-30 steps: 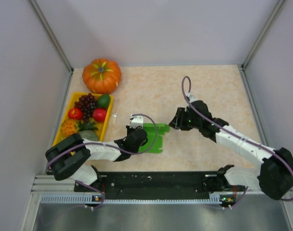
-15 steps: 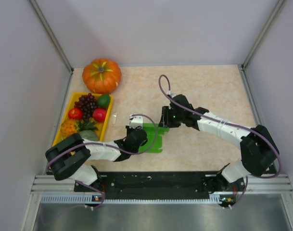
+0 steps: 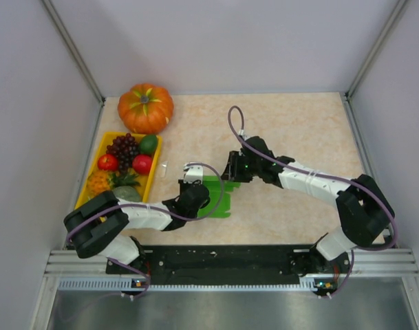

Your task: Fold the paper box

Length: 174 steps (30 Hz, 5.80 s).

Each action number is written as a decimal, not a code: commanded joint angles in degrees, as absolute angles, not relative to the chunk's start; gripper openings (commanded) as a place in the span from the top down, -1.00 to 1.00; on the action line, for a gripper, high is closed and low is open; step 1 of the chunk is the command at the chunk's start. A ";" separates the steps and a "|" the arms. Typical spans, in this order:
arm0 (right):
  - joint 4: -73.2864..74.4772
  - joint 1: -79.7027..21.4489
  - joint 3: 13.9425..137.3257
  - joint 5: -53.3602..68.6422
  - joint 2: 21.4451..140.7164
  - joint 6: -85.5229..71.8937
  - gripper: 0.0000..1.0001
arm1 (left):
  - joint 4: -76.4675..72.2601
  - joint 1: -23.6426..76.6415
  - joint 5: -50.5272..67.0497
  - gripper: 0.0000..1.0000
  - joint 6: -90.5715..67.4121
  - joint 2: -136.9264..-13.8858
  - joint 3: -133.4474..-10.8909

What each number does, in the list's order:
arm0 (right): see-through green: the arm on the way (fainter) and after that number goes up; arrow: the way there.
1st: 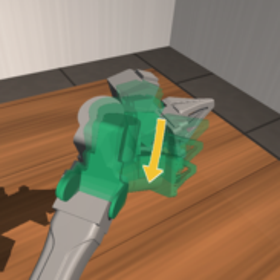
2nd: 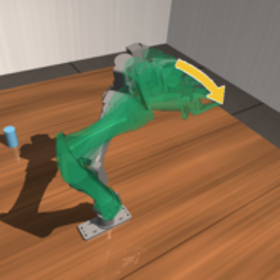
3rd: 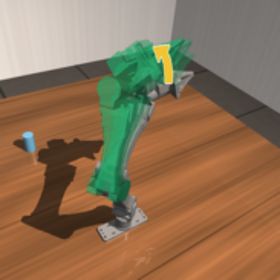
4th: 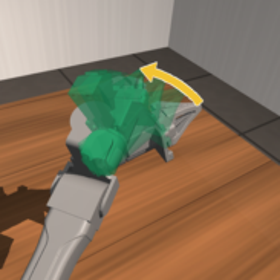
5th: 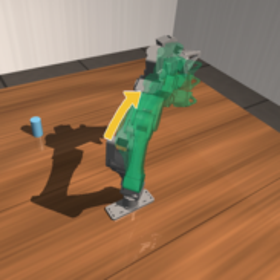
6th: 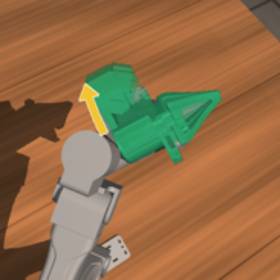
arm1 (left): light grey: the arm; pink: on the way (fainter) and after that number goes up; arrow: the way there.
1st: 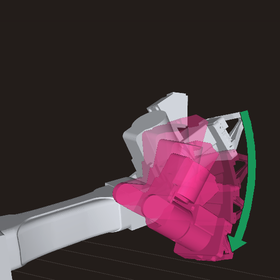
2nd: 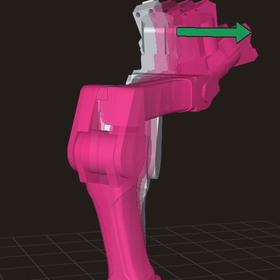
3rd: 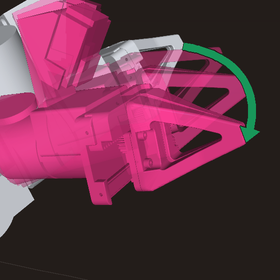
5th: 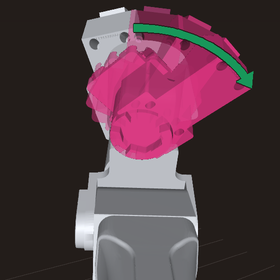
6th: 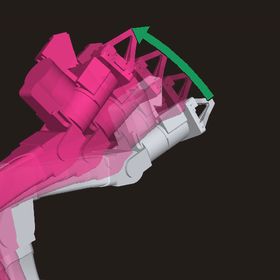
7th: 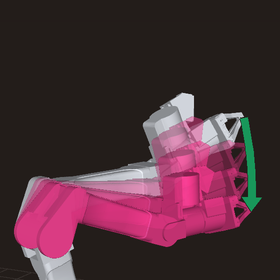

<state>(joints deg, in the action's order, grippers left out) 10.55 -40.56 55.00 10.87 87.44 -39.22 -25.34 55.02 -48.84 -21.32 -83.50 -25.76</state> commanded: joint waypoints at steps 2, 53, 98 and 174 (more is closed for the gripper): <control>4.31 -41.05 54.05 10.82 87.80 -41.84 0.19 | -26.37 55.20 -48.52 1.00 -21.36 -81.65 -24.96; -8.69 -36.90 27.24 9.76 70.92 -39.29 0.36 | -20.83 55.20 -48.25 1.00 -30.24 -81.12 -24.87; -26.28 -48.86 37.96 -4.13 93.16 -48.51 0.99 | -17.14 57.39 -47.20 1.00 -30.76 -80.95 -28.30; 0.73 -52.47 44.05 -0.73 75.95 -15.43 0.36 | -16.35 58.27 -47.29 1.00 -33.05 -78.75 -25.58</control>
